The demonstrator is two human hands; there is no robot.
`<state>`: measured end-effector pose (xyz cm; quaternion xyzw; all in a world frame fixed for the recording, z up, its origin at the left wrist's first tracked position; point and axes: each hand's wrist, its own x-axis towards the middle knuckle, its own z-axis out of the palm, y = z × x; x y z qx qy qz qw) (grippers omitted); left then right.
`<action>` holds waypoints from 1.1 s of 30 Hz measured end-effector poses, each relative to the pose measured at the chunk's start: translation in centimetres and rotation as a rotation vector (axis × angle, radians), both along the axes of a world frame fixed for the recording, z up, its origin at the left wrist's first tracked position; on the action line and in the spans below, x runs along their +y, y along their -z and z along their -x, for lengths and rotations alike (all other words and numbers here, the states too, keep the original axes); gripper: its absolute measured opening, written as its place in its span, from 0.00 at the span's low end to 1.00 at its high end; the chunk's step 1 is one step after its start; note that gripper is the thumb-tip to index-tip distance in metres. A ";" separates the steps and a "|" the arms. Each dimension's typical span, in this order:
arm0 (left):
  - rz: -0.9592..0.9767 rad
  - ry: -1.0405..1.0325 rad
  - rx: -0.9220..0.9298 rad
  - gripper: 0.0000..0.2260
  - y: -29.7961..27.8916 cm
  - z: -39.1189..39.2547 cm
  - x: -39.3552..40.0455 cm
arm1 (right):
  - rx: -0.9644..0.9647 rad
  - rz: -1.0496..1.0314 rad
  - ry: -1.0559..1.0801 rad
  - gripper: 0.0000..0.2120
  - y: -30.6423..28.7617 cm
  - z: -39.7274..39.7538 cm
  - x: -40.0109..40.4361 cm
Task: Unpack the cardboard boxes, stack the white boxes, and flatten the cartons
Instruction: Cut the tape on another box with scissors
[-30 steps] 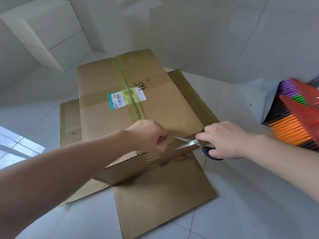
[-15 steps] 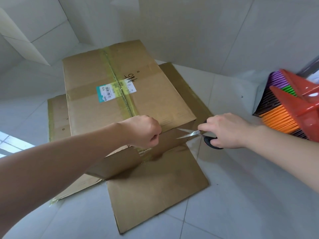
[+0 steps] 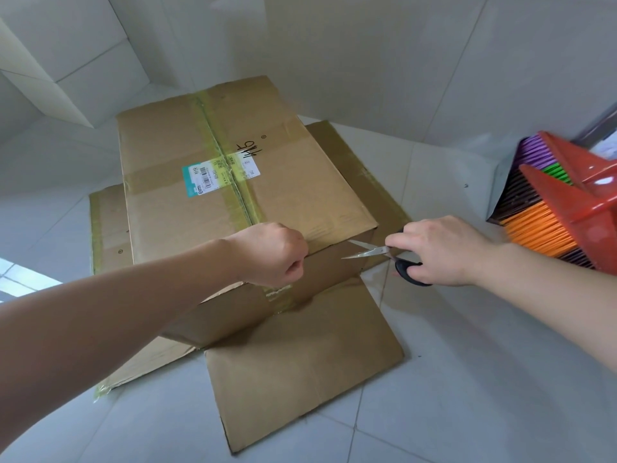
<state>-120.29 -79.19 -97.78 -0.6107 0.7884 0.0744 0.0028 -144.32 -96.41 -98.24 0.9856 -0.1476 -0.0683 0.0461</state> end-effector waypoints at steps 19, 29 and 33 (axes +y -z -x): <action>0.216 -0.091 0.099 0.14 -0.1 -5.1 2.7 | 0.032 0.029 -0.139 0.18 1.4 -3.7 0.4; 0.244 -0.344 0.019 0.18 2.6 -8.1 5.3 | -0.029 0.010 -0.306 0.13 1.0 -5.9 4.0; 0.222 -0.333 0.088 0.17 2.5 -8.6 6.4 | -0.033 0.031 -0.268 0.13 1.1 -7.1 5.5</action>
